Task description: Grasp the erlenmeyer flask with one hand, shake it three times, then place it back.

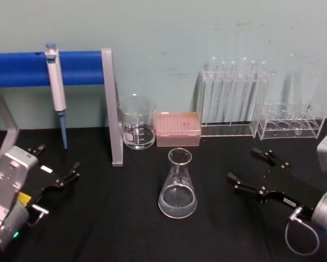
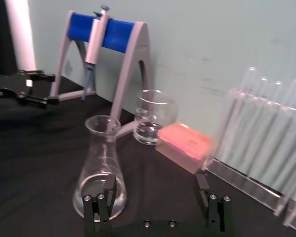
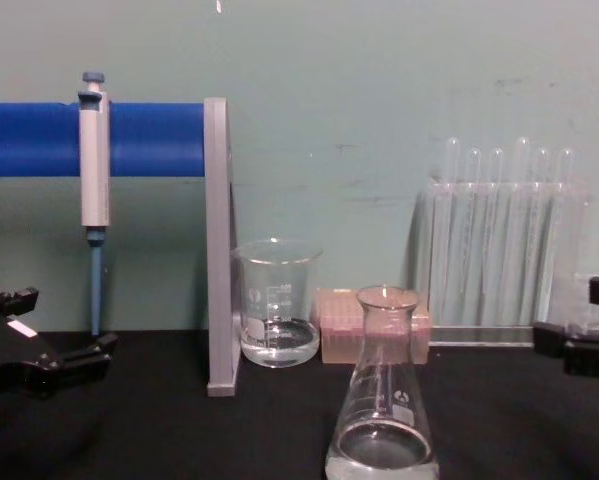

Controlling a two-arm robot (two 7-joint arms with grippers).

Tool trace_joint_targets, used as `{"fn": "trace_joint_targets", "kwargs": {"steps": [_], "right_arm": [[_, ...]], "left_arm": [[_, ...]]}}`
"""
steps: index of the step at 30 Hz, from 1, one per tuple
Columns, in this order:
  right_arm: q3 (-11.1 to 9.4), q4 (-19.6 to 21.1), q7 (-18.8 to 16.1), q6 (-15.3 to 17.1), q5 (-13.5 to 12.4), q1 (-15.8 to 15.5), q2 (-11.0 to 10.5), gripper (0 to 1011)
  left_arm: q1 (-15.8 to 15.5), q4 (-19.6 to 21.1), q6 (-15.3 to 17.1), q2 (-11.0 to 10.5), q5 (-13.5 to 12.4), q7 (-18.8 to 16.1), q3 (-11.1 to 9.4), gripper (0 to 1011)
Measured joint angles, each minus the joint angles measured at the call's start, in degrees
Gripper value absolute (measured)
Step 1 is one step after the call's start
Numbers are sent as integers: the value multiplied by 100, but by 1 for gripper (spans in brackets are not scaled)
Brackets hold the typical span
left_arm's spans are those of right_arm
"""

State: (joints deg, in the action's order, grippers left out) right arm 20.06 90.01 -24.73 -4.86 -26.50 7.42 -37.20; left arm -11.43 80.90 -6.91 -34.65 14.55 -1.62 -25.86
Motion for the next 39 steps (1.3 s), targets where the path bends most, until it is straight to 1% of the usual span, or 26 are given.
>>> {"fn": "trace_joint_targets", "kwargs": {"steps": [3, 13, 25, 39], "right_arm": [[8, -32, -217, 0, -57, 39, 56, 1000], [62, -154, -696, 48, -144, 191, 237, 1000], [238, -422, -973, 171, -132, 487, 427, 1000], [553, -1058, -1229, 175, -49, 1022, 737, 1000]], "left_arm": [[0, 0, 0, 0, 0, 0, 0, 1001], [0, 0, 0, 0, 0, 0, 0, 1001], [0, 0, 0, 0, 0, 0, 0, 1001], [0, 0, 0, 0, 0, 0, 0, 1001]]}}
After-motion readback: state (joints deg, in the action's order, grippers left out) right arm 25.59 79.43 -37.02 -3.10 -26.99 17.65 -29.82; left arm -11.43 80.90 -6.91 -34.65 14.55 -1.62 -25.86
